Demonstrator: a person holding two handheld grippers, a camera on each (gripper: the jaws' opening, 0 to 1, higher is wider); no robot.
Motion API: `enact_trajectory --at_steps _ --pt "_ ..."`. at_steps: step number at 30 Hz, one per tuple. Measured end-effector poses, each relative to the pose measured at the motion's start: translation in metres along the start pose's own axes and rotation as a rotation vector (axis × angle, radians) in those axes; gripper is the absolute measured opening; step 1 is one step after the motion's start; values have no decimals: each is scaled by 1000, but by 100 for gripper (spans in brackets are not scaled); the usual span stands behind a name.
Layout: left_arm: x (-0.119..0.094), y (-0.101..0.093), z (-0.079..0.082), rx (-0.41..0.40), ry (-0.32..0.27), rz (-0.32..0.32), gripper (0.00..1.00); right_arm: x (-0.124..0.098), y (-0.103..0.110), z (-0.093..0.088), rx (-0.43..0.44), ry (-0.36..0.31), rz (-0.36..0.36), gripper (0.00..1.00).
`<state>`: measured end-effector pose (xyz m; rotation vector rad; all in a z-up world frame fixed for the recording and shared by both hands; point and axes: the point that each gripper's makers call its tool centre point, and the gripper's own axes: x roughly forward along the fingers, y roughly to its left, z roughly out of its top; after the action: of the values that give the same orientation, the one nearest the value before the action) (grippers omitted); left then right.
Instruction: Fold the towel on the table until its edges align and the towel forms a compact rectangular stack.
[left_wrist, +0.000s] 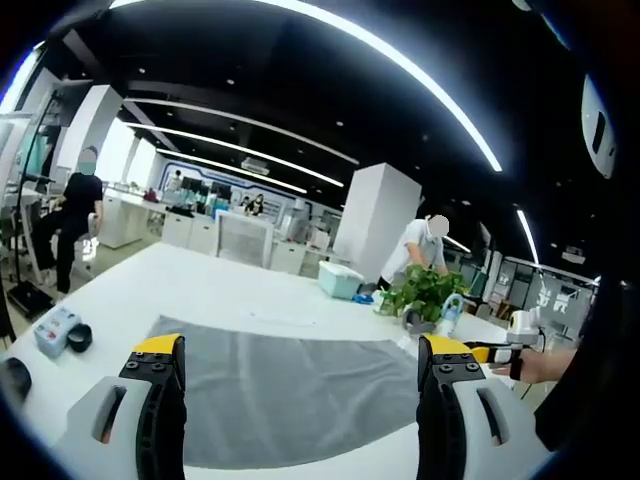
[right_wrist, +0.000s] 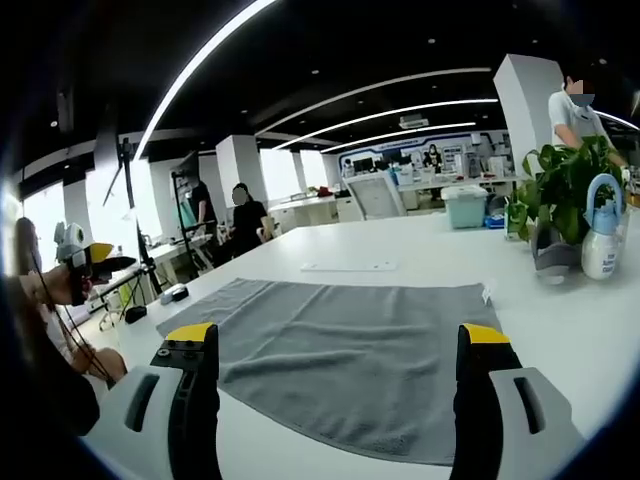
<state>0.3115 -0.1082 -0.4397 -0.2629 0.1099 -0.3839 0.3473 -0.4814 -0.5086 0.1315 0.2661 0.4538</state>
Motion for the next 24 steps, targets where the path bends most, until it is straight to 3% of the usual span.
enact_trajectory --at_steps 7,24 --pt "-4 -4 -4 -11 -4 22 99 -6 1 3 -26 9 26 99" --pt "-2 -18 -17 -28 26 -22 99 -23 4 3 -37 32 -2 99"
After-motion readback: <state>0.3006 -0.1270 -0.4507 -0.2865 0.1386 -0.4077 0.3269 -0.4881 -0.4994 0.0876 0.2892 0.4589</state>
